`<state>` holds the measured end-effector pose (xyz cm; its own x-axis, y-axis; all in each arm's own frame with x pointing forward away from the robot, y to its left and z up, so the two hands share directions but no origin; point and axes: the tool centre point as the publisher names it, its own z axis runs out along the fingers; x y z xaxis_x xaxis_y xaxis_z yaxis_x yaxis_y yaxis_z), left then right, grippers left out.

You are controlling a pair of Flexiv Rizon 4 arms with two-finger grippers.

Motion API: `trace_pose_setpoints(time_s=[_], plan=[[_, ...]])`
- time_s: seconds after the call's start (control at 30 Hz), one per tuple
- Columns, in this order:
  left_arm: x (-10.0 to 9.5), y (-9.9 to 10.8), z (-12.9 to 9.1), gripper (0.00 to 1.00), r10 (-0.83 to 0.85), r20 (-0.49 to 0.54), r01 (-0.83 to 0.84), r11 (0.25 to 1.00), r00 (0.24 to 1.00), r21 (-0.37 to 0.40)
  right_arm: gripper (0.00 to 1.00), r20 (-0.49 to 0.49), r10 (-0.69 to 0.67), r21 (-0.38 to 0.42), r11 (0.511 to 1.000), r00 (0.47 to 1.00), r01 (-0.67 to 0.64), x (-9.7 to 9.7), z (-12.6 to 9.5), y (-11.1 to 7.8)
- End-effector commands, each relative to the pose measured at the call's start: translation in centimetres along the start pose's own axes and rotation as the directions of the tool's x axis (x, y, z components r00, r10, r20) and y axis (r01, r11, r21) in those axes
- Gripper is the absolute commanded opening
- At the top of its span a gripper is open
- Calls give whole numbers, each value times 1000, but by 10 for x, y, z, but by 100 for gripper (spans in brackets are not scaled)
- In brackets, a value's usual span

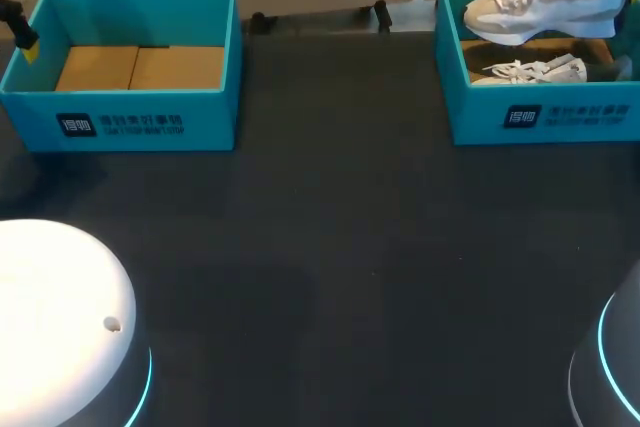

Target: Take the shoe out of the shoebox, open the shoe tongue, remove and reinsert the insole, then place the shoe into the shoebox

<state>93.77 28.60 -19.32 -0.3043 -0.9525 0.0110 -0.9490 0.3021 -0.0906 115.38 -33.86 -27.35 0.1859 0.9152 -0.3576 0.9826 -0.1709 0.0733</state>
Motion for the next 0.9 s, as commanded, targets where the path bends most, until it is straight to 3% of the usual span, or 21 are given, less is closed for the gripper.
trace_pose_setpoints(time_s=[0.03,0.9], plan=[[0,1,0,100,0,2,0,1000,1000,0,0,-2,-3,18,1000,1000,3,2,7,9],[0,1,0,100,0,2,0,1000,1000,0,0,-9,-15,24,1000,1000,15,9,42,10]])
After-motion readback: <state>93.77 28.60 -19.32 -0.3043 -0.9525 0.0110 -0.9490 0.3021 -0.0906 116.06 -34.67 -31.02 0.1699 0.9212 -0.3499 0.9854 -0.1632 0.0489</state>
